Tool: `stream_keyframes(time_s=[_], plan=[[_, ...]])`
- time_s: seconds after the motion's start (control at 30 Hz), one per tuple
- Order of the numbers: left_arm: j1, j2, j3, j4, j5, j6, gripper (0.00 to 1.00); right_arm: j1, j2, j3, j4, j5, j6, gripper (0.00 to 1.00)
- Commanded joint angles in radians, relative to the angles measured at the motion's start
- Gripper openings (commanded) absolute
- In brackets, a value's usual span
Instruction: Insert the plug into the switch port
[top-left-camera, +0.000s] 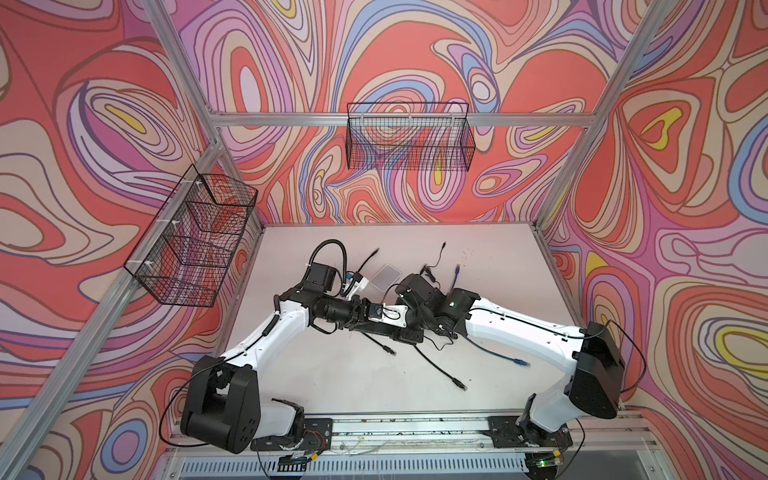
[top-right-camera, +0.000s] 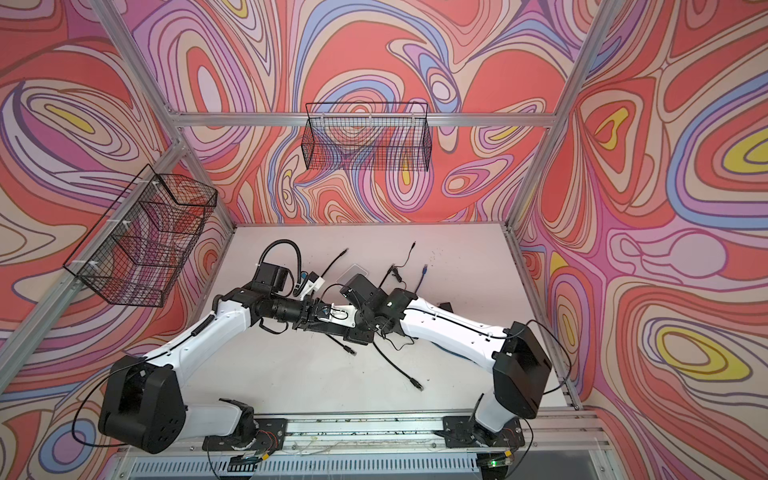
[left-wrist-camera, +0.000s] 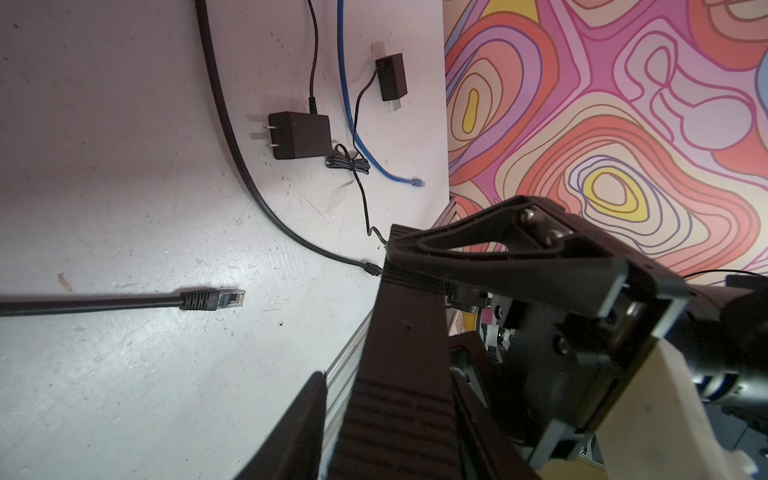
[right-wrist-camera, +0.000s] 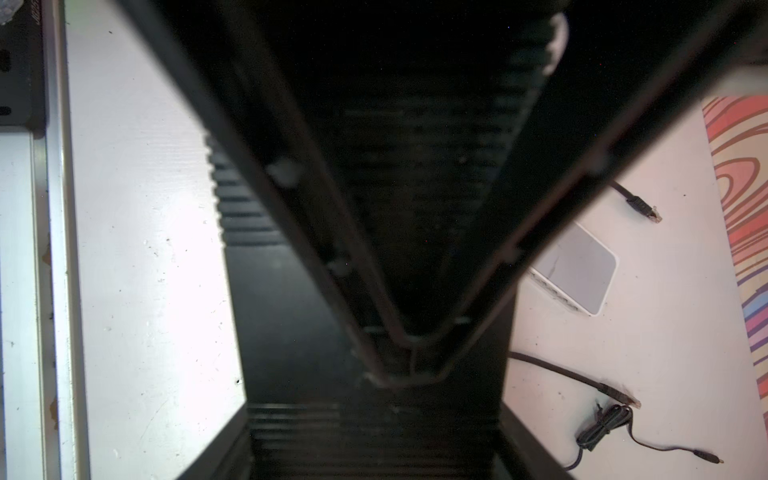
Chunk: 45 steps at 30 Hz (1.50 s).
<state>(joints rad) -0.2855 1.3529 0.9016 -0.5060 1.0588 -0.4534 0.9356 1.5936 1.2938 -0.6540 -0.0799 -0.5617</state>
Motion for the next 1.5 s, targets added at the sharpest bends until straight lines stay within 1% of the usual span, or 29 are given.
stream_keyframes(time_s=[0.0,0.27,0.4,0.47,0.53,0.6,0.83,0.9,1.0,1.07,1.17,1.2,1.37,1.47], plan=[[-0.039,-0.002,0.002,0.003,0.061,-0.011,0.48,0.006,0.009,0.062,0.153,-0.033,0.022,0.53],[-0.042,0.008,0.001,0.003,0.069,-0.011,0.4,0.007,0.01,0.055,0.173,-0.024,0.033,0.53],[-0.042,0.014,0.002,-0.002,0.069,-0.008,0.32,0.008,0.013,0.052,0.182,-0.007,0.033,0.53],[-0.042,0.022,0.005,-0.011,0.067,-0.001,0.26,0.007,0.012,0.05,0.185,-0.003,0.033,0.54],[-0.043,0.029,0.008,-0.021,0.066,0.004,0.24,0.007,0.011,0.049,0.188,0.01,0.037,0.55],[-0.043,0.033,0.011,-0.026,0.057,0.005,0.21,0.007,0.007,0.045,0.195,0.022,0.044,0.58],[-0.042,0.035,0.02,-0.035,0.025,0.009,0.17,0.003,-0.051,-0.032,0.289,0.061,0.09,0.77],[-0.043,0.034,0.023,-0.034,0.012,0.006,0.16,-0.002,-0.077,-0.063,0.324,0.081,0.119,0.82],[-0.042,0.037,0.023,-0.024,-0.014,-0.006,0.13,-0.015,-0.108,-0.096,0.341,0.111,0.174,0.84],[-0.043,0.041,0.022,-0.006,-0.037,-0.022,0.11,-0.022,-0.135,-0.13,0.364,0.161,0.22,0.9],[-0.04,0.049,0.015,0.037,-0.048,-0.06,0.1,-0.036,-0.182,-0.173,0.366,0.206,0.283,0.95],[-0.041,0.049,0.012,0.058,-0.048,-0.076,0.1,-0.042,-0.201,-0.191,0.366,0.219,0.31,0.98],[-0.041,0.051,0.002,0.121,-0.061,-0.125,0.1,-0.069,-0.295,-0.291,0.363,0.292,0.434,0.98],[-0.041,0.058,-0.01,0.159,-0.062,-0.148,0.1,-0.078,-0.382,-0.37,0.388,0.31,0.508,0.98]])
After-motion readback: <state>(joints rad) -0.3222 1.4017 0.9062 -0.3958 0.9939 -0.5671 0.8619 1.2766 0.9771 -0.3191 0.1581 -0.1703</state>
